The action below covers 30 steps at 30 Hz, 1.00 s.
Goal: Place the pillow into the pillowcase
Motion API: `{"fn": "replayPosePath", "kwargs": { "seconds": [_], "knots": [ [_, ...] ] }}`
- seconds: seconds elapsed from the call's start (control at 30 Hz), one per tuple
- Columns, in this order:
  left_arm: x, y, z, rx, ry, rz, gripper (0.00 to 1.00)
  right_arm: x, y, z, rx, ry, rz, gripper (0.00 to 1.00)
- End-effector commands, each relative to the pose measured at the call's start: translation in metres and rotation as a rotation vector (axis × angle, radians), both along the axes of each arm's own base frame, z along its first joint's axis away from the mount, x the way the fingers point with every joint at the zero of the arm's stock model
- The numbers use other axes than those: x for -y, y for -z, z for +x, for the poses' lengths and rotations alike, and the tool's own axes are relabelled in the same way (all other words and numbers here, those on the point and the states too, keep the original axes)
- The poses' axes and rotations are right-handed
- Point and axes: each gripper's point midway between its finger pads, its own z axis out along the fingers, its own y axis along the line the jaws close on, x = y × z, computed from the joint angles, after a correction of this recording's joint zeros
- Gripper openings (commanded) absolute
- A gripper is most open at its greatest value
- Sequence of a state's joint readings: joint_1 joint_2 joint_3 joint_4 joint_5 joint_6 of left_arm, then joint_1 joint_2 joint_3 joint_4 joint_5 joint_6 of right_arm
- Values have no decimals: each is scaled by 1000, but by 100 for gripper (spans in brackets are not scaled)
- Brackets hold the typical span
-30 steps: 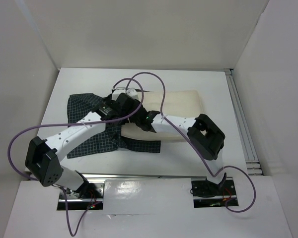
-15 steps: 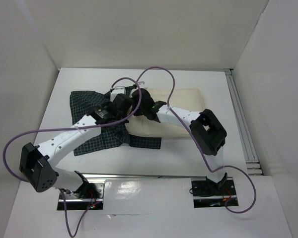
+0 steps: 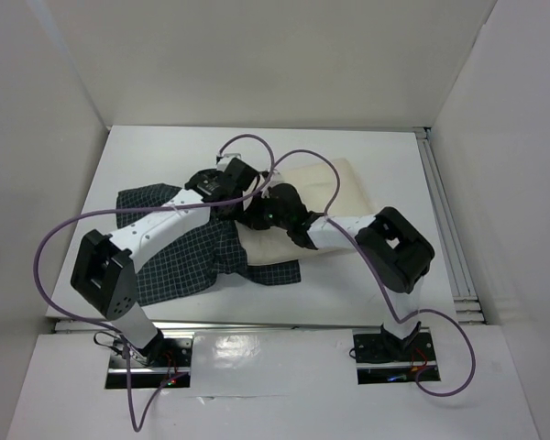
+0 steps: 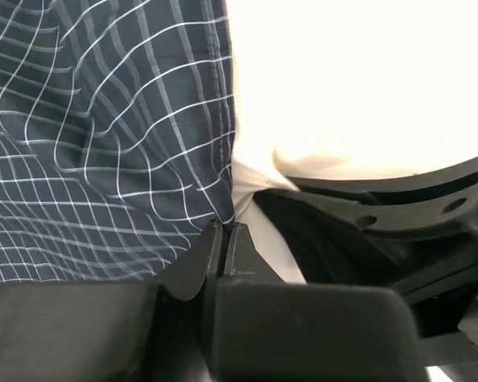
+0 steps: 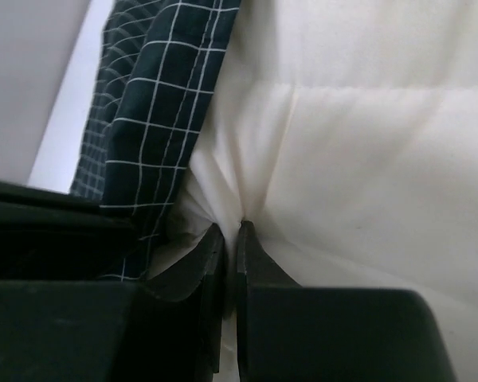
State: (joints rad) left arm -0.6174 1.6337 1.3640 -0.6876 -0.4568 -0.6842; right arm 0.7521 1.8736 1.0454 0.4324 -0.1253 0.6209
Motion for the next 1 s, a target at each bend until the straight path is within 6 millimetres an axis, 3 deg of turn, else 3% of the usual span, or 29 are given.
{"fn": "replayPosePath", "kwargs": {
  "seconds": [0.0,0.07,0.13,0.17,0.23,0.27,0.3,0.33,0.4,0.47,0.53,0.57,0.6,0.63,0.7,0.73,0.8,0.87,0.9,0.97],
  "knots": [
    [-2,-20,0,11,-5,-42,34,-32,-40,-27,70,-185,190,0],
    [-12,-26,-8,9,-29,-22,71,-35,-38,-34,78,-222,176,5],
    [-23,-44,-8,58,-64,-28,100,-31,-39,-34,103,-223,140,21],
    [-27,-49,-11,67,-69,-24,100,-24,-43,-32,114,-199,106,29],
    [-32,-60,-9,103,-72,-29,100,-16,-54,-24,173,-167,53,64],
    [-38,-69,-5,128,-91,-35,100,-9,-54,-23,176,-149,17,68],
    [-44,-80,3,157,-109,-45,98,2,-69,-14,213,-71,0,76],
    [-48,-78,9,146,-125,-36,96,9,-69,-11,222,-47,-34,78],
    [-60,-87,25,159,-151,-37,90,28,-82,-1,276,41,-93,82],
    [-70,-74,44,124,-152,-25,82,39,-81,5,320,57,-183,84],
    [-66,-75,63,104,-104,-47,80,47,-88,22,418,50,-288,84],
    [-66,-71,73,91,-91,-47,80,51,-82,28,430,23,-347,84],
    [-67,-67,81,72,-81,-38,81,52,-68,34,437,-14,-408,84],
    [-64,-58,98,51,-24,-9,83,49,-71,43,500,-52,-472,84],
    [-53,-49,111,27,70,10,89,58,-51,58,490,-106,-529,84],
    [-44,-40,124,14,145,20,92,69,-55,73,515,-128,-545,82],
    [-45,-30,135,-8,172,43,100,69,-51,76,493,-222,-467,82],
    [-43,-33,152,-6,200,34,100,89,-54,91,478,-237,-420,81],
    [-46,-10,157,-63,195,36,100,93,-59,93,476,-250,-400,81],
    [-52,0,164,-89,188,47,100,95,-53,90,477,-313,-381,81]
  ]
}}
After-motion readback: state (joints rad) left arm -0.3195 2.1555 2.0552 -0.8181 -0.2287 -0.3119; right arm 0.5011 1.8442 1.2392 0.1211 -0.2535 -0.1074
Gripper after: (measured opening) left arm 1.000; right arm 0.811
